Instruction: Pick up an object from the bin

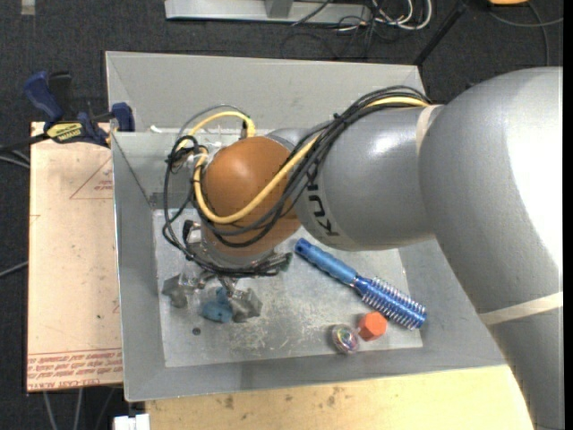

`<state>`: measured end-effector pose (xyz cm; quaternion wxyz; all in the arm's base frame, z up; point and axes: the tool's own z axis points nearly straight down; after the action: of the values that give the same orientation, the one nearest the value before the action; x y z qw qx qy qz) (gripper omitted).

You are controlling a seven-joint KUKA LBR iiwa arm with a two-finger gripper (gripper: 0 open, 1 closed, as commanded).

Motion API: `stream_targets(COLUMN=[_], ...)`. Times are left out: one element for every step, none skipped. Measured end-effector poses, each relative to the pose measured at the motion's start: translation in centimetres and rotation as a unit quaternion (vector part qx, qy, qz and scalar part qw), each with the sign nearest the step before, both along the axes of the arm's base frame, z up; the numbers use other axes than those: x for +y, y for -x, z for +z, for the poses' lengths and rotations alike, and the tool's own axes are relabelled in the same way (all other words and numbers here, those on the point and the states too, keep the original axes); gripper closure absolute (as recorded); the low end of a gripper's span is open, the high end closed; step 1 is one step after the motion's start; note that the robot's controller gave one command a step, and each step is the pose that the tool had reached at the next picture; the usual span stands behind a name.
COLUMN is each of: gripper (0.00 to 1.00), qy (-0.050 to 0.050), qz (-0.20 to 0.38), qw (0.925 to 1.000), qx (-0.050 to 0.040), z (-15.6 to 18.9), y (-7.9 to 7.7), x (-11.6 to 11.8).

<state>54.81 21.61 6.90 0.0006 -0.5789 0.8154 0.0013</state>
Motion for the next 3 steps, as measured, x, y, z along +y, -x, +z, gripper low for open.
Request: stream_targets(gripper=[0.00, 1.00, 1.00], qy=[-0.001, -0.002, -0.001], qz=[-0.002, -0.002, -0.004], qw=[1.0000, 1.0000, 1.0000], qx=[0.0002, 0.0000, -0.0017], z=[0.0, 0.0, 1.8], y=[0.0, 0.0, -0.1], x=[0.1, 0.1, 0.2])
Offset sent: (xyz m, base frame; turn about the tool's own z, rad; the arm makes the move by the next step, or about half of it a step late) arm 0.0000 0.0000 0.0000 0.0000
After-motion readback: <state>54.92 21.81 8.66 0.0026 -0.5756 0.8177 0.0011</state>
